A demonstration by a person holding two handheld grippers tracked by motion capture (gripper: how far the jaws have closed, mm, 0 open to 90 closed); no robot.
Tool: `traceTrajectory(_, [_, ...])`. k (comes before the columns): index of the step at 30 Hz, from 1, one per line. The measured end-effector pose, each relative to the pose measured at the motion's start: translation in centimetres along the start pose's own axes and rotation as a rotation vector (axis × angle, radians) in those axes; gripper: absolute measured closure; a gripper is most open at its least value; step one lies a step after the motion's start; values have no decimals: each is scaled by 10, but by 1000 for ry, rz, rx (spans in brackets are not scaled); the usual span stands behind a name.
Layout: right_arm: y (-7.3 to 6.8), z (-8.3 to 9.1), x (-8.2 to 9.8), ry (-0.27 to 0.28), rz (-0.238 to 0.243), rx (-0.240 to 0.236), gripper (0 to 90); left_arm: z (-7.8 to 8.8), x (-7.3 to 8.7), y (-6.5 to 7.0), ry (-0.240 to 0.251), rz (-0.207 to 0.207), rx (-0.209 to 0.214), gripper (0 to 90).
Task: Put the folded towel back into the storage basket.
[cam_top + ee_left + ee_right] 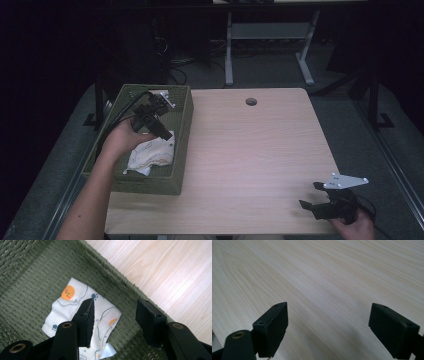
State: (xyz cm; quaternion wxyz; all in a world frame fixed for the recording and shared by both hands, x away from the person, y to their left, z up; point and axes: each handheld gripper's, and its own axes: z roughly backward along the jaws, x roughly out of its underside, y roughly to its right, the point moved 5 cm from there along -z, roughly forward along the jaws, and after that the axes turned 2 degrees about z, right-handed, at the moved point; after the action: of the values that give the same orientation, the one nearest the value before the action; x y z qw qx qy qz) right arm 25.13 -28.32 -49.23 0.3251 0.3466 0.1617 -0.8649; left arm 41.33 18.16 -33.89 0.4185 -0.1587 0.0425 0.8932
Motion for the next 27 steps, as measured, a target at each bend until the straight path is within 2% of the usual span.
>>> traceTrajectory(27, [0, 0, -1, 9, 0, 2, 156, -4, -23, 27, -1, -47, 14, 452])
